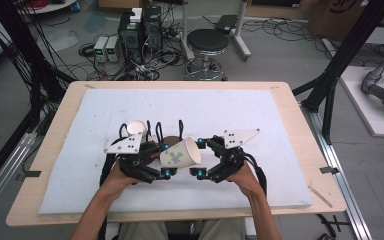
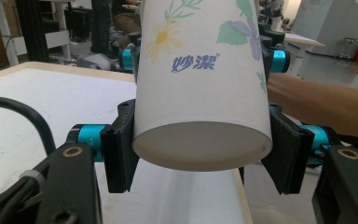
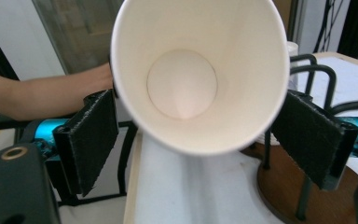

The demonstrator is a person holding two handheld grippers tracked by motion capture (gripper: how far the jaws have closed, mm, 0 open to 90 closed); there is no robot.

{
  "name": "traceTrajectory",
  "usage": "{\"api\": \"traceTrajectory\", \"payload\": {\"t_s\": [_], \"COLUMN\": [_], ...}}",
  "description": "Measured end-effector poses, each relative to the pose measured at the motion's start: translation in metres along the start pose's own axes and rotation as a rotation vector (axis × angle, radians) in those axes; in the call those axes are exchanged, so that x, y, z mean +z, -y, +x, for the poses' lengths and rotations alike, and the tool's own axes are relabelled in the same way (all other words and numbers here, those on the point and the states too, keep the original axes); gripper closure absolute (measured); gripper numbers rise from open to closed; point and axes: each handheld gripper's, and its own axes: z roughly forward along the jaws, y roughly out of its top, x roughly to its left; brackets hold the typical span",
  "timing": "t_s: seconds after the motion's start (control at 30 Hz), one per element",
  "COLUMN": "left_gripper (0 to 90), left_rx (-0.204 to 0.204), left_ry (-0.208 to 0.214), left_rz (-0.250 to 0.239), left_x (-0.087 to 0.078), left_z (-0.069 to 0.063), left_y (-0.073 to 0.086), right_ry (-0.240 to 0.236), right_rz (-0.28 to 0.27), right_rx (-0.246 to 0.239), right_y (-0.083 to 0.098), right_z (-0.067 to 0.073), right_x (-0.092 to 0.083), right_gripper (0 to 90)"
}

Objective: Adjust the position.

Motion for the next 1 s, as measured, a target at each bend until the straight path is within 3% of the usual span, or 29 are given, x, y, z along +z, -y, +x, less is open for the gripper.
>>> {"api": "traceTrajectory", "payload": {"t_s": [0.47, 1.0], "left_gripper": [36.2, 36.3], "left_rx": [0.0, 0.006], "left_ry": [0.02, 0.032], "left_rz": [0.004, 0.017], "left_x": [0.006, 0.01], "left_z": [-0.002, -0.003], "left_y": [0.0, 0.001], "right_ry": [-0.036, -0.058], "right_rz": [-0.036, -0.052], "right_rx": [-0.012, -0.021], "right_y": [-0.001, -0.002], "right_z": [-0.001, 0.001], "right_x": [0.016, 0.014], "right_gripper": [17.4, 29.5]}}
